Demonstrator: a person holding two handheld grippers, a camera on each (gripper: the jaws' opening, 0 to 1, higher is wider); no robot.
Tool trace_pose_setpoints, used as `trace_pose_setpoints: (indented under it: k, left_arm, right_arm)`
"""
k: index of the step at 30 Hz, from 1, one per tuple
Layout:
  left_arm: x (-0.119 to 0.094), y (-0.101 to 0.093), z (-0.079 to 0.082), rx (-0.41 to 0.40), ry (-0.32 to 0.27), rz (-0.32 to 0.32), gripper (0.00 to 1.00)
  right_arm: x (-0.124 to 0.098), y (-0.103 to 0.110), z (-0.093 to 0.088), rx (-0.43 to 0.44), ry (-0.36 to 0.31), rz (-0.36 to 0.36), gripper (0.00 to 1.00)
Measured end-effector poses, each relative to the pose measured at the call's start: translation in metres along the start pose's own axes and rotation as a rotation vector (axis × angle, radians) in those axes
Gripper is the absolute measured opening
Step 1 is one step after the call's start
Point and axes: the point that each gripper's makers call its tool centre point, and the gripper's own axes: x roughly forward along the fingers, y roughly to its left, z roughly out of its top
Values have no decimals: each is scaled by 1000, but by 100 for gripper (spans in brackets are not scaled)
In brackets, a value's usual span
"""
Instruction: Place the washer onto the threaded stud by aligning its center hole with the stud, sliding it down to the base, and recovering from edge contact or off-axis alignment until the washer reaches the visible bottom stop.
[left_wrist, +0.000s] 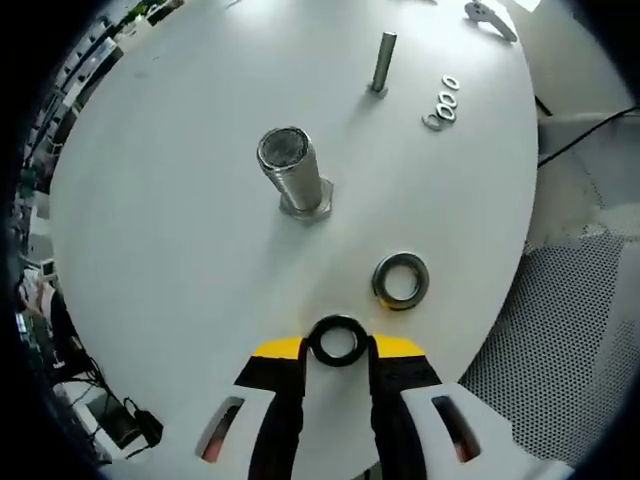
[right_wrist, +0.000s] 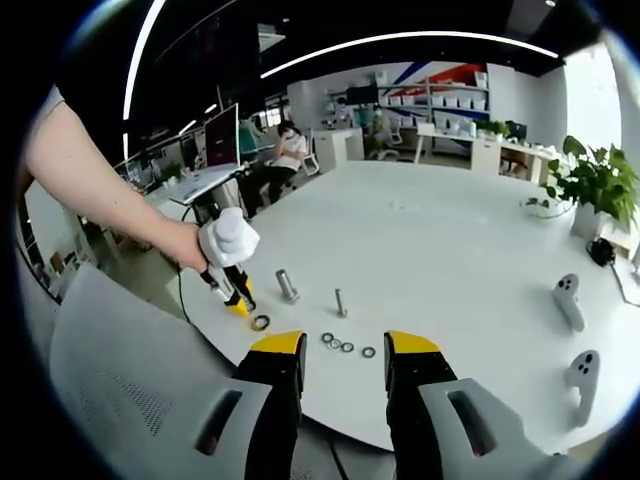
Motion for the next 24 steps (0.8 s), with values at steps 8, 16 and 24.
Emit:
trace_pose_setpoints:
  k: [8,16,24]
  left_arm:
    - [0,-1,-2,43,2,-4,23]
    - [-1,-1,-2,47,-27,9,23]
    - [0,0,-2,68,-45,3,24]
  right_arm:
    - [0,-1,-1,3,5,-3,33]
    - [0,-1,0,6,3,-2,33]
    - [1,-2,0,8,2,-3,33]
